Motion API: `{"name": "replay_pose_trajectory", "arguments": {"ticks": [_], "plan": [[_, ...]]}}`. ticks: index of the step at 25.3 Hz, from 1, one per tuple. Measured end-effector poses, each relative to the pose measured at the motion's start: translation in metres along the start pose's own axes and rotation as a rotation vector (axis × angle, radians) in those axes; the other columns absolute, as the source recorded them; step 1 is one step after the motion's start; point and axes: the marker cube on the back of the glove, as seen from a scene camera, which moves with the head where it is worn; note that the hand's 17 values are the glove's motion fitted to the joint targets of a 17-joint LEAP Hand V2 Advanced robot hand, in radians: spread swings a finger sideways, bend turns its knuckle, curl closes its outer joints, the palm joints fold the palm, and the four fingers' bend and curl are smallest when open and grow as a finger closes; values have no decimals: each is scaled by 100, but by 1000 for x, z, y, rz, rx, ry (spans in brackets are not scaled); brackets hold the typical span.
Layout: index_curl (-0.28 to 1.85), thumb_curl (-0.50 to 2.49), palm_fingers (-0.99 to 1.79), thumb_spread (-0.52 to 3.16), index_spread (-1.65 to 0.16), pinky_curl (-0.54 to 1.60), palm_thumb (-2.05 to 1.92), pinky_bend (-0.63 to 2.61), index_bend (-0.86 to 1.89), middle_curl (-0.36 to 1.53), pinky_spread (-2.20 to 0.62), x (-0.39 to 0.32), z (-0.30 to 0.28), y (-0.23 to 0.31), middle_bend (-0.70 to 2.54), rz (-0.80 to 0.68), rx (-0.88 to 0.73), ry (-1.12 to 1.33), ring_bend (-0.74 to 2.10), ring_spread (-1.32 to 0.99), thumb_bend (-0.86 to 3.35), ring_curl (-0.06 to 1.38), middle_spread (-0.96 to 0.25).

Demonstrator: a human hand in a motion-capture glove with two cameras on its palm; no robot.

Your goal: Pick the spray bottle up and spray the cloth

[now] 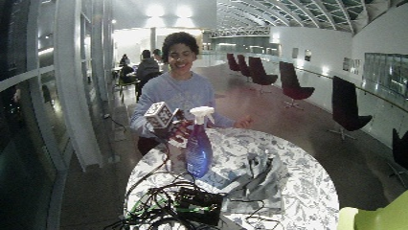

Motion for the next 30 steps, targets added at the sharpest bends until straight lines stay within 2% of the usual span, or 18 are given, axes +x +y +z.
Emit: {"name": "replay_pose_trajectory", "arguments": {"ticks": [5,9,14,22,28,30], "plan": [[10,27,43,96,-40,38,51,52,-3,33,17,22,-21,-19,25,155,101,-126,47,-2,-2,33,-3],[7,27,38,93,-40,39,51,58,-1,34,17,38,-22,-55,26,246,258,-162,49,0,-3,33,-1],[5,28,34,91,-40,40,51,64,1,35,17,41,-11,-77,28,278,178,-221,52,1,-3,33,0],[-2,29,28,90,-41,42,53,75,-7,37,18,48,10,-117,33,341,254,-250,62,2,-3,36,1],[0,31,47,89,-38,40,64,75,2,38,18,53,19,-130,38,335,370,-216,74,0,1,37,0],[4,34,61,89,-36,38,75,70,15,38,18,53,19,-132,37,328,394,-201,75,-2,6,36,-1]]}}
